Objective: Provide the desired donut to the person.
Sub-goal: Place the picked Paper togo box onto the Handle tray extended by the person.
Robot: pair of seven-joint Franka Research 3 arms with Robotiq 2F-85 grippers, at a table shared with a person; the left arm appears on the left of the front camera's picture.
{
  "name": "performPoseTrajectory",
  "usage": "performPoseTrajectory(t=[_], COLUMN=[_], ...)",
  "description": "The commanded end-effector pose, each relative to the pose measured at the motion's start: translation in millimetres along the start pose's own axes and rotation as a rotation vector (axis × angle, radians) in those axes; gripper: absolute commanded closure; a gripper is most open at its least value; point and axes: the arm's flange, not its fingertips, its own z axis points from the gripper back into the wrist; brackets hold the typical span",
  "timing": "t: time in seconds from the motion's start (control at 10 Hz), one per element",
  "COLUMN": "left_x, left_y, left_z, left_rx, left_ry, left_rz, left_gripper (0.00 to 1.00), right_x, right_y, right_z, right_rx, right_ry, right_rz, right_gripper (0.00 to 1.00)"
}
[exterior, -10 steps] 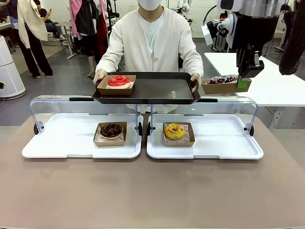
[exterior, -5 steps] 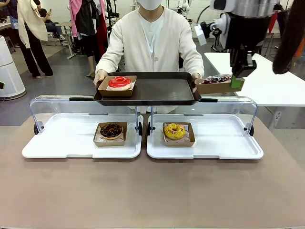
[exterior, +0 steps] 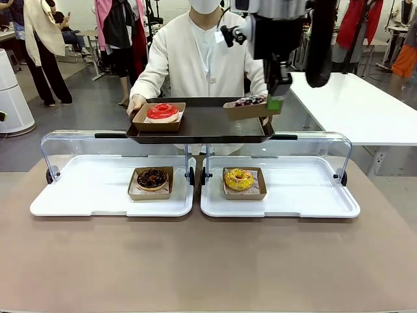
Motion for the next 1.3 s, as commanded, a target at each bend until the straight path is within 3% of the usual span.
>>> performPoseTrajectory(t=[0.0, 0.6, 0.7, 0.8, 0.9, 1.0, 1.2], left_x=[1.3, 1.3, 1.3, 1.3, 1.3, 1.3, 1.3], left_y=[-0.3, -0.3, -0.3, -0.3, -0.3, -0.3, -0.3], left_z=[1.2, 1.2, 1.2, 1.2, 1.2, 1.2, 1.2], left_rx=[0.004, 0.004, 0.004, 0.004, 0.004, 0.004, 0.004], left_ry=[-0.015, -0.015, -0.015, -0.015, -0.015, -0.015, -0.015], left_rz=[0.004, 0.004, 0.004, 0.004, 0.004, 0.004, 0.004], left_gripper=[0.00, 0.00, 0.00, 0.00, 0.00, 0.00, 0.00], right_x=[11.0, 3.4, 2.9, 3.8, 4.8, 4.4, 4.4], right_y=[-29.4, -84.9, -87.3, -87.1, -86.4, -86.1, -85.3], right_z=[-13.9, -79.3, -83.2, -83.9, -83.8, -83.0, -81.9], right_rx=[-0.018, 0.032, 0.039, 0.038, 0.037, 0.036, 0.033], right_ry=[-0.032, -0.106, -0.115, -0.119, -0.120, -0.126, -0.129], right_rz=[0.041, 0.020, 0.009, 0.019, 0.024, 0.027, 0.028], right_gripper=[0.99, 0.99, 0.90, 0.40, 0.32, 0.00, 0.00])
